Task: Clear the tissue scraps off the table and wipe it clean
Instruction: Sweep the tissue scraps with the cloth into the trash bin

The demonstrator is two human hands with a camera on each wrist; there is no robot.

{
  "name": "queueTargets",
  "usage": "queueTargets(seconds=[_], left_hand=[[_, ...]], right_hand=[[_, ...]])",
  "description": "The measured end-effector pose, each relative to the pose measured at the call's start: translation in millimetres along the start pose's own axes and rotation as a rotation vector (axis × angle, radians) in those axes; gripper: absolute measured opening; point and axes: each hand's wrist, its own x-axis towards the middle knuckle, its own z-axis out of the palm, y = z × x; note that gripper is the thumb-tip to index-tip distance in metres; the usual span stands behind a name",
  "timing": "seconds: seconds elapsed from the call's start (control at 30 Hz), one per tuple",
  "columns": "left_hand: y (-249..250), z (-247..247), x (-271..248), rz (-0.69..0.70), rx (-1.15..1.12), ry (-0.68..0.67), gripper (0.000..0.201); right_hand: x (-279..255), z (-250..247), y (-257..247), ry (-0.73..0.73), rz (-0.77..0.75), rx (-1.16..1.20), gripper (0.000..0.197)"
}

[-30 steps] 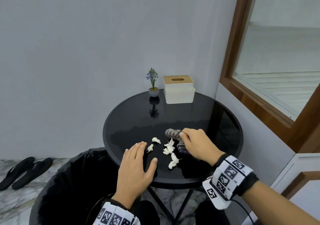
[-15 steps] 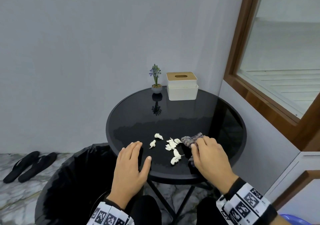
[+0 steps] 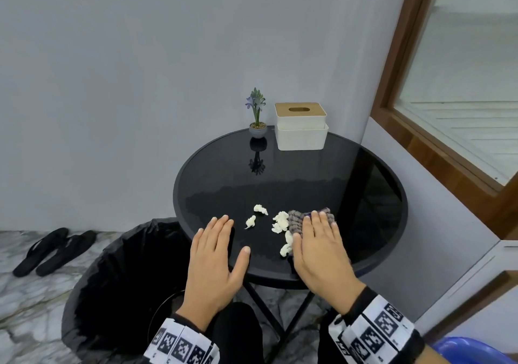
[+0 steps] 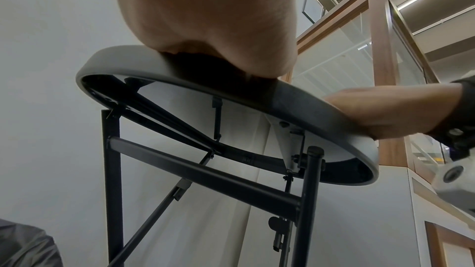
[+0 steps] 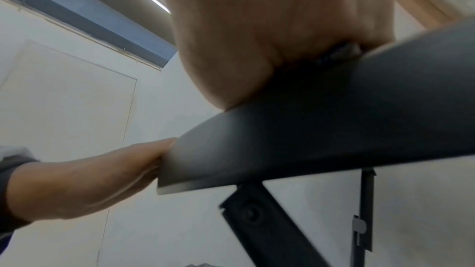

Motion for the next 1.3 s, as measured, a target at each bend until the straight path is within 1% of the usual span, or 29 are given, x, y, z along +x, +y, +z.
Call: queueTargets(seconds=[0.07,0.13,0.2,0.27,0.43,0.5,0.6,0.63,0.7,0.8,0.87,0.93,1.0,1.07,1.13,1.23,1.3], left_hand=[[0.4,0.6,-0.3,-0.005,-0.003,0.003,0.063],[0.2,0.4,-0.3,-0.005,0.000,-0.001,0.063],[-0.7,0.1,-0.9,-0.004,0.005,-0.006,0.064],[-1.0,0.0,-0.6,-0.002,0.002,-0.011,0.064],[-1.2,-0.4,-0.8,-0.003,-0.026,-0.005,0.062],[-1.8,-0.6,-1.1,-0.005,-0.035,-0.003,0.062],[-0.4,-0.8,-1.2,-0.006,-0.040,0.003,0.062],[0.1,-1.0,-1.4,-0.007,-0.039,0.004,0.062],[0.6,-1.0,-1.6,-0.009,-0.033,0.007,0.063],[0.2,-1.0,-1.7,-0.017,-0.029,0.007,0.064],[0.7,-1.3,-1.8,-0.021,-0.035,0.009,0.064],[1.4,-1.5,-1.8,-0.022,-0.042,0.009,0.064],[1.2,-1.6,-1.5,-0.025,-0.049,0.005,0.064],[-0.5,-2.5,-1.3,-0.024,-0.054,-0.011,0.064],[-3.7,-4.0,-0.5,-0.013,-0.063,-0.018,0.065],[-13.2,-8.2,-0.1,-0.006,-0.060,-0.015,0.065],[-22.3,-11.2,0.4,-0.026,-0.056,-0.021,0.068]], right_hand=[[4.4,7.8,-14.0,0.023,0.038,0.019,0.076],[9.7,11.2,-28.0,0.045,0.037,0.017,0.070],[13.0,8.8,-44.2,0.015,0.012,0.017,0.068],[18.4,4.7,-57.7,-0.047,-0.004,0.023,0.063],[34.6,4.6,-79.9,-0.048,-0.033,0.051,0.059],[41.7,6.5,-81.6,-0.058,-0.056,0.090,0.053],[51.3,-1.8,-73.8,-0.023,-0.096,0.102,0.032],[54.1,-8.4,-69.9,-0.013,-0.085,0.130,0.028],[59.2,-23.8,-62.6,0.001,-0.039,0.197,0.027],[67.1,-40.9,-55.3,0.014,-0.019,0.171,0.025],[72.8,-51.9,-51.6,0.037,0.011,0.203,0.022],[80.4,-54.3,-48.6,0.048,-0.011,0.153,0.021],[85.5,-49.1,-45.4,-0.015,-0.039,0.070,0.021],[83.7,-46.0,-46.2,-0.136,-0.053,0.080,0.021],[80.0,-44.7,-47.8,-0.228,-0.065,0.071,0.018],[72.3,-40.8,-45.6,-0.269,-0.085,0.048,0.020],[72.6,-31.3,-37.2,-0.251,-0.122,0.060,0.031]])
